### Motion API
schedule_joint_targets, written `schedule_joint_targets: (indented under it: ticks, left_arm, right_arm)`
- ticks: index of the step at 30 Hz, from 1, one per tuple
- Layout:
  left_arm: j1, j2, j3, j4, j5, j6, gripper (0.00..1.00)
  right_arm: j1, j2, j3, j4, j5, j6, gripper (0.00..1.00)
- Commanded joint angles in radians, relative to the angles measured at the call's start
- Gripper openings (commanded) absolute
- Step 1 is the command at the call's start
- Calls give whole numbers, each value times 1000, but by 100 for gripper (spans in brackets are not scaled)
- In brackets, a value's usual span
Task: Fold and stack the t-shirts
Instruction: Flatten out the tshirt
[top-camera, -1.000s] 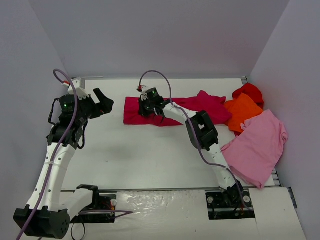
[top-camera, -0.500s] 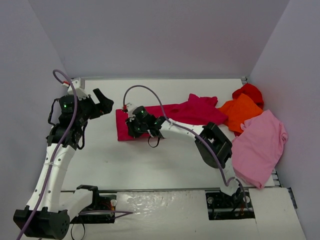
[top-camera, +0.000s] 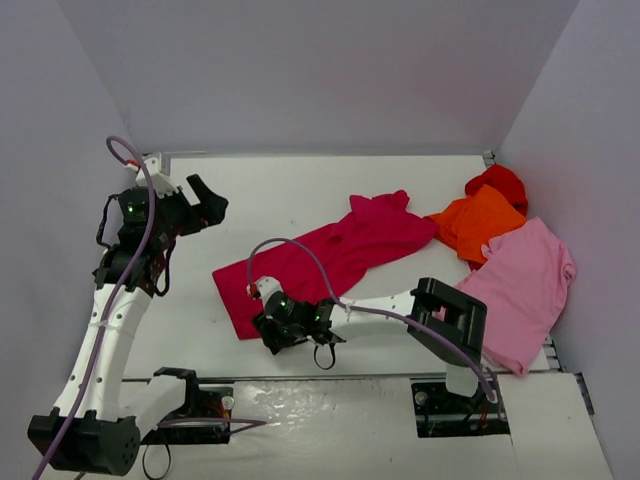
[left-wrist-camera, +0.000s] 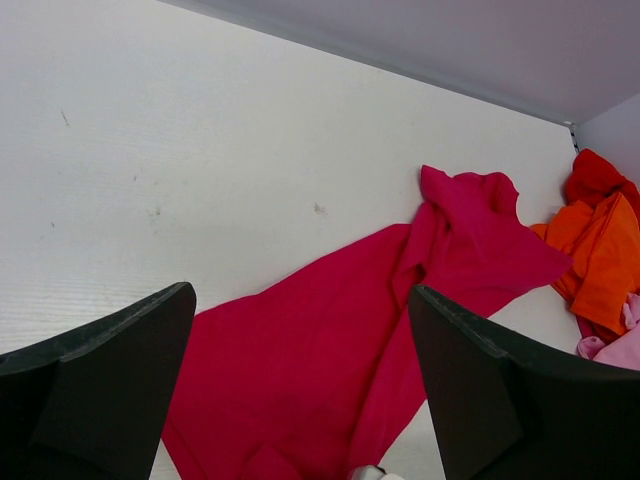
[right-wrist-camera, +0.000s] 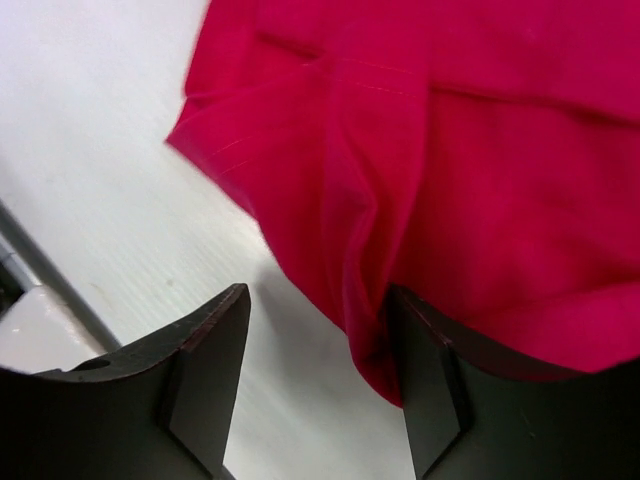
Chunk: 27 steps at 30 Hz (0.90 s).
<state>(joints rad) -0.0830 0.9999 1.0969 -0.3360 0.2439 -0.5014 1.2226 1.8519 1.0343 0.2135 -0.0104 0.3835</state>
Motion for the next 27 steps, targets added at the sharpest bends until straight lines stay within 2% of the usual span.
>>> schedule_joint_targets:
  ticks: [1,9,11,13,17,20,27]
  left_arm:
    - [6,20,45,58,49,-3,78]
    - [-32,256,131,-73,201,0,33]
    - [-57,315,164,-143,185,15,21]
    - [-73,364,193,-208,160,22,13]
    - [-95,482,235,-302,172,8,9]
    - [-102,545,249,-331,221,-9,1]
    - [-173,560,227,-345,241,-64,0]
  right_arm:
    - [-21,-79,-21,-49,177,59,55]
    - [-168,-114,23,6,139,24,56]
    - [-232,-139,16,31,102,37,56]
    - [-269,-161,9,55,88,41,55]
    - [-296,-210,-5,49,113,32,54]
    - [-299,-247,-30,48,70,26,53]
    - [-310,-285,-85,44,122,13,50]
